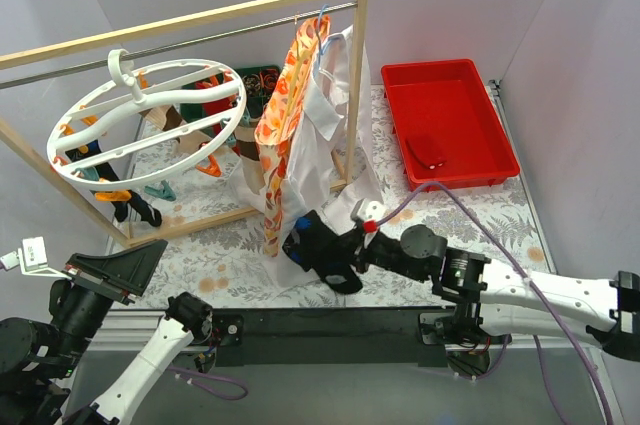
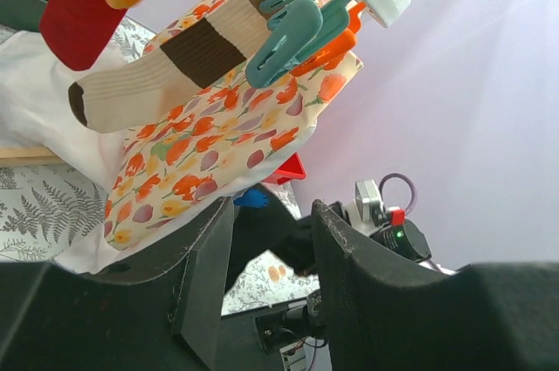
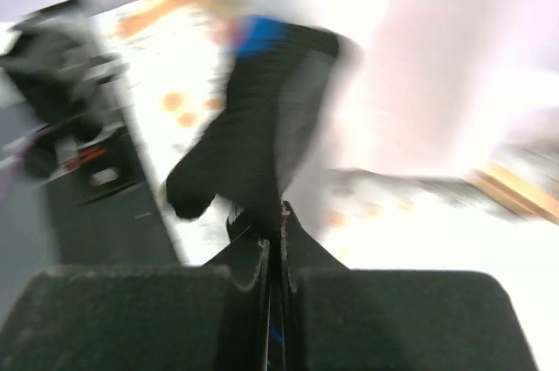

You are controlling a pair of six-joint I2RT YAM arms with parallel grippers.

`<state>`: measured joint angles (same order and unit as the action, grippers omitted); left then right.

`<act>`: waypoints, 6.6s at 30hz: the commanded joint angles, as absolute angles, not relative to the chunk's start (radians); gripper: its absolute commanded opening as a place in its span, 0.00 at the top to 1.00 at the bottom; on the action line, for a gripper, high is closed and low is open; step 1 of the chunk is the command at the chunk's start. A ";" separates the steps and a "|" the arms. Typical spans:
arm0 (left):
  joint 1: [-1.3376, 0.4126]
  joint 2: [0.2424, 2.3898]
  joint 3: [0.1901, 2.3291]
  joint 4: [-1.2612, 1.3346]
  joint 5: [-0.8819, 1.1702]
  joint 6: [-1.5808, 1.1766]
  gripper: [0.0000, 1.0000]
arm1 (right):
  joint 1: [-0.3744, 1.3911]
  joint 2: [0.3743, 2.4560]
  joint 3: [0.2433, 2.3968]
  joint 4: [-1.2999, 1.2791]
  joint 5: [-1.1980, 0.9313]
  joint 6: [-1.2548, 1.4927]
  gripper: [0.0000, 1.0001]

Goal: Remove the socks clipped to the hanger

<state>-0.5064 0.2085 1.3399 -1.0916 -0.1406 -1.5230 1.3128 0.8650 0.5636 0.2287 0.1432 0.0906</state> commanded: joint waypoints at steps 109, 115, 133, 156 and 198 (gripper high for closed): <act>-0.515 0.271 1.620 -1.197 -0.368 -1.440 0.73 | 1.513 2.002 1.866 0.100 0.196 -0.114 0.02; -0.515 0.269 1.478 -0.979 -0.387 -1.336 0.63 | 1.519 1.852 1.650 0.158 0.109 -0.094 0.05; -0.515 0.287 1.275 -0.729 -0.520 -1.206 0.43 | 1.591 1.500 1.324 0.242 -0.115 -0.138 0.07; -0.515 0.374 1.232 -0.575 -0.150 -1.288 0.96 | 1.591 1.365 1.189 0.244 0.057 -0.103 0.05; -0.515 0.450 1.603 -0.957 -0.162 -1.281 0.61 | 1.543 1.520 1.246 0.330 0.152 -0.072 0.05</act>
